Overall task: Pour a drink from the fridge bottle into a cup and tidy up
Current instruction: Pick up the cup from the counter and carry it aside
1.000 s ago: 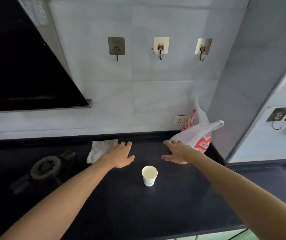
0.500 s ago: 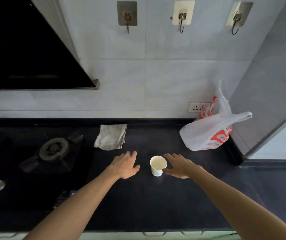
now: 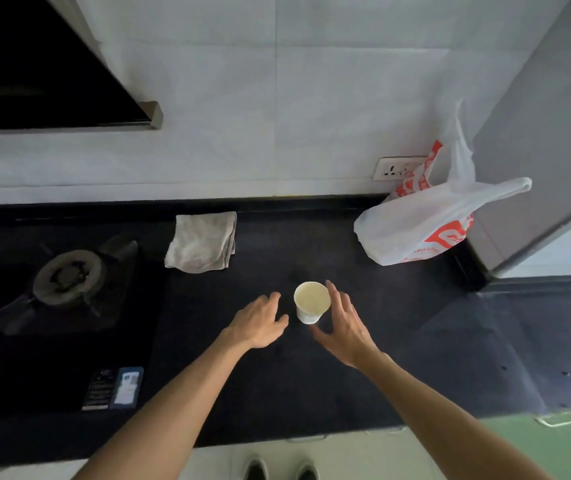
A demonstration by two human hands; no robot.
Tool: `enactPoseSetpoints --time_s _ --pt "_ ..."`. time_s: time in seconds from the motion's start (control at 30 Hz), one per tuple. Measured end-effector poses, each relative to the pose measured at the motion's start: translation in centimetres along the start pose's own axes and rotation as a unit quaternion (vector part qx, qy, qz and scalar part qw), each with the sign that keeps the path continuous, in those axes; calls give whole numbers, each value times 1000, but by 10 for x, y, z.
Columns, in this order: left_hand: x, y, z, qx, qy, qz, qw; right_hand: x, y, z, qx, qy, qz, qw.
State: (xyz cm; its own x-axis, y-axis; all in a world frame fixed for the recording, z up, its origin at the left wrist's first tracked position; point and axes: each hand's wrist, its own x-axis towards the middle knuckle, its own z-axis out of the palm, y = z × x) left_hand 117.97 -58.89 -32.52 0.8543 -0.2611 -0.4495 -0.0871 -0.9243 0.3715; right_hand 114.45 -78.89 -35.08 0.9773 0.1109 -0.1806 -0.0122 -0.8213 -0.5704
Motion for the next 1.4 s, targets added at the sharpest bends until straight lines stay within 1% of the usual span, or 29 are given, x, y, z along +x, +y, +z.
enactPoseSetpoints --time_s 0.17,0.27,0.37,0.43,0.57,0.7,0.77,0.87,1.03,1.1,1.17,1.3,1.4 --pt "6 2 14 -56 -25 9 998 7 0 27 98 78 23 992" --pt "6 3 21 -79 -24 16 996 14 -4 42 165 121 61 977" --pt "8 4 23 -105 -23 22 994 19 -10 51 212 145 86 963" --pt "9 3 23 -116 -21 25 993 23 -13 52 225 153 87 958" --pt "8 3 15 -156 -7 30 987 25 -19 44 219 174 71 957" --pt "9 6 -2 -268 16 9 963 29 -30 21 209 188 50 958" --pt "13 10 -13 -360 25 -26 932 32 -40 6 204 196 25 959" --pt "13 21 -34 -530 8 -77 844 35 -56 -17 197 200 -16 960" --pt "3 26 -65 -709 2 -88 699 32 -85 -46 195 174 -75 962" --pt "-4 24 -74 -752 -7 -76 655 29 -94 -53 200 160 -82 963" --pt "-10 21 -82 -771 -17 -59 634 25 -103 -58 205 163 -88 961" --pt "-22 16 -88 -786 -30 -36 616 14 -118 -64 227 172 -82 955" --pt "-34 17 -88 -805 -31 -25 592 7 -127 -69 244 183 -73 950"
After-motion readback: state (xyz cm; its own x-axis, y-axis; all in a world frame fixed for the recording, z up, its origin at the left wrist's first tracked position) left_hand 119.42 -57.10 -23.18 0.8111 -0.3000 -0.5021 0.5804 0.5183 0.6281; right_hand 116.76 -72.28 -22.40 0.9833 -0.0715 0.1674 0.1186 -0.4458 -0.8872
